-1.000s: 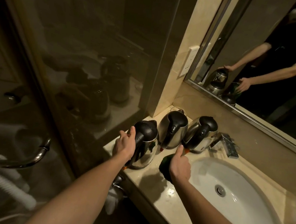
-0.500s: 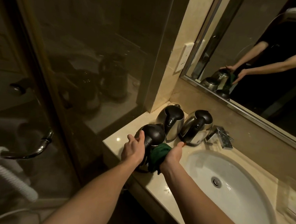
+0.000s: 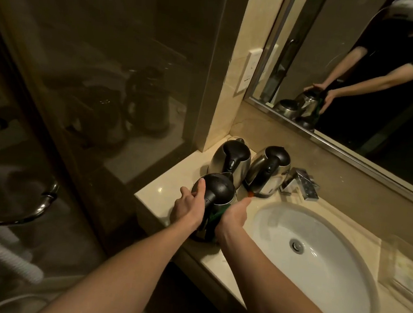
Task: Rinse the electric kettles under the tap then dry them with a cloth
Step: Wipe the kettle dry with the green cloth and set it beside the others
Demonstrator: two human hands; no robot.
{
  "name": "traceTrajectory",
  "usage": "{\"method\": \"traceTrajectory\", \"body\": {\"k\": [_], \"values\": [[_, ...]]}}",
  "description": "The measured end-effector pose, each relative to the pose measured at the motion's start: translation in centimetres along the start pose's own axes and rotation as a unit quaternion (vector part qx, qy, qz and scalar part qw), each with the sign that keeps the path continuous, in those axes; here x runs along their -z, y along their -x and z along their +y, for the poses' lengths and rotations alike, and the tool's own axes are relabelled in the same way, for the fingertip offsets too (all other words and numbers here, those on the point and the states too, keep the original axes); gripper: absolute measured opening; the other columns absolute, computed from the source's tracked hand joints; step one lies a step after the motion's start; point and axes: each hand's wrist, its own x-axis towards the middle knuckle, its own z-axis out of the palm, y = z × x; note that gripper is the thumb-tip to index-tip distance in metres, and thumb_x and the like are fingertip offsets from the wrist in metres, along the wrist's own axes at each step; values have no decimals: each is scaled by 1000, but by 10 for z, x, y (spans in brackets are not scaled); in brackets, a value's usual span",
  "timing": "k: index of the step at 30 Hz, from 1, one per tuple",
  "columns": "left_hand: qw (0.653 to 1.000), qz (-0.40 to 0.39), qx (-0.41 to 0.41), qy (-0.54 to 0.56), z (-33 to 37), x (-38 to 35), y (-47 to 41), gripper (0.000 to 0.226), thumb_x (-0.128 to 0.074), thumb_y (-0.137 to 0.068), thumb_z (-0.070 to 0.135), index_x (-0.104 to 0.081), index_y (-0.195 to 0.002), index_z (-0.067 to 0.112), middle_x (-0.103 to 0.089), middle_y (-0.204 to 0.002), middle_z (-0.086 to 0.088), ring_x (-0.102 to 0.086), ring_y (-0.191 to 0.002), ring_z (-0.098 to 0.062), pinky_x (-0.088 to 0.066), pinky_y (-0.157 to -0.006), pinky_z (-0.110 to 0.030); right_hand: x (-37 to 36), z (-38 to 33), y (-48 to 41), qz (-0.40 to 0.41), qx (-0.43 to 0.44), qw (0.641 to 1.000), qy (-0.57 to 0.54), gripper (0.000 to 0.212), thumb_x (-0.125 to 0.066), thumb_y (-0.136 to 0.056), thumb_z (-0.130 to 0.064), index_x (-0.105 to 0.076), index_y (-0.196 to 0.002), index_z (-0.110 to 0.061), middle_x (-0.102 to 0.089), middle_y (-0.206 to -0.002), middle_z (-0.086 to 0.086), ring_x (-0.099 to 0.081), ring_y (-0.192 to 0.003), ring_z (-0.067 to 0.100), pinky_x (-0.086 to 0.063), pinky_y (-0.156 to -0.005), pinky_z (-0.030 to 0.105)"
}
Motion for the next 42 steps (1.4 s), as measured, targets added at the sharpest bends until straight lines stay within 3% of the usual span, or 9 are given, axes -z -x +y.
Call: {"method": "traceTrajectory", "body": {"k": [3, 7, 10, 16, 20, 25, 33, 38, 42], "values": [[997, 5, 63, 47, 10, -1, -1, 82, -17, -92, 79, -34, -145, 18, -56, -131, -19, -65, -105, -40, -60, -73, -43, -3, 14, -7, 15, -13, 1000, -9, 78, -21, -96, -67, -50, -140, -9, -54, -137, 17, -48, -127, 36, -36, -106, 49], [995, 71, 62, 27, 13, -8, 0, 76, -19, -98, 70, -44, -140, 12, -62, -127, -19, -61, -113, -38, -47, -97, -44, -3, 31, -18, 10, -47, 998, -38, 78, -21, -95, -68, -56, -135, -11, -56, -133, 15, -49, -126, 35, -37, -104, 48], [995, 91, 43, -9, 15, -8, 4, 72, -20, -101, 65, -47, -140, 11, -61, -132, -17, -57, -121, -35, -40, -102, -45, -4, 35, -23, 12, -66, 996, -54, 77, -21, -95, -68, -55, -136, -13, -55, -135, 14, -49, -126, 34, -38, -102, 46], [995, 89, 38, -22, 10, -11, -1, 73, -19, -101, 65, -47, -141, 10, -59, -134, -17, -56, -123, -35, -40, -102, -46, -3, 29, -24, 14, -95, 992, -77, 77, -23, -95, -67, -56, -133, -9, -57, -130, 15, -50, -121, 34, -37, -101, 45], [995, 85, 34, -32, 11, -9, 1, 69, -20, -102, 62, -49, -138, 10, -62, -130, -16, -59, -118, -33, -41, -96, -42, -6, 13, -19, 5, -92, 990, -106, 69, -29, -95, -60, -58, -128, -6, -60, -124, 17, -52, -108, 33, -39, -94, 42], [995, 81, 28, -44, 12, -8, 2, 68, -21, -103, 61, -49, -138, 9, -61, -132, -17, -58, -120, -33, -43, -97, -43, -13, -1, -18, -15, -89, 988, -126, 67, -32, -91, -59, -58, -127, -9, -62, -123, 16, -52, -119, 36, -41, -101, 48], [995, 67, 27, -64, 13, -6, 2, 64, -22, -104, 60, -49, -136, 12, -62, -127, -12, -61, -112, -28, -35, -77, -33, -17, 3, -31, 35, -68, 995, -69, 60, -34, -92, -53, -58, -125, -10, -60, -120, 13, -52, -108, 30, -42, -94, 42], [995, 67, 15, -78, 12, -5, 2, 64, -21, -103, 60, -49, -137, 14, -62, -128, -11, -62, -113, -26, -35, -76, -32, -8, 16, -50, 43, -72, 996, -43, 55, -29, -95, -50, -57, -115, -6, -58, -111, 15, -48, -102, 28, -40, -94, 43], [996, 56, 14, -70, 12, -3, 2, 65, -22, -103, 62, -46, -142, 15, -60, -133, -11, -60, -117, -27, -35, -79, -33, -6, 21, -48, 37, -75, 995, -51, 58, -30, -94, -49, -58, -120, -5, -59, -115, 15, -49, -106, 26, -40, -97, 40]]}}
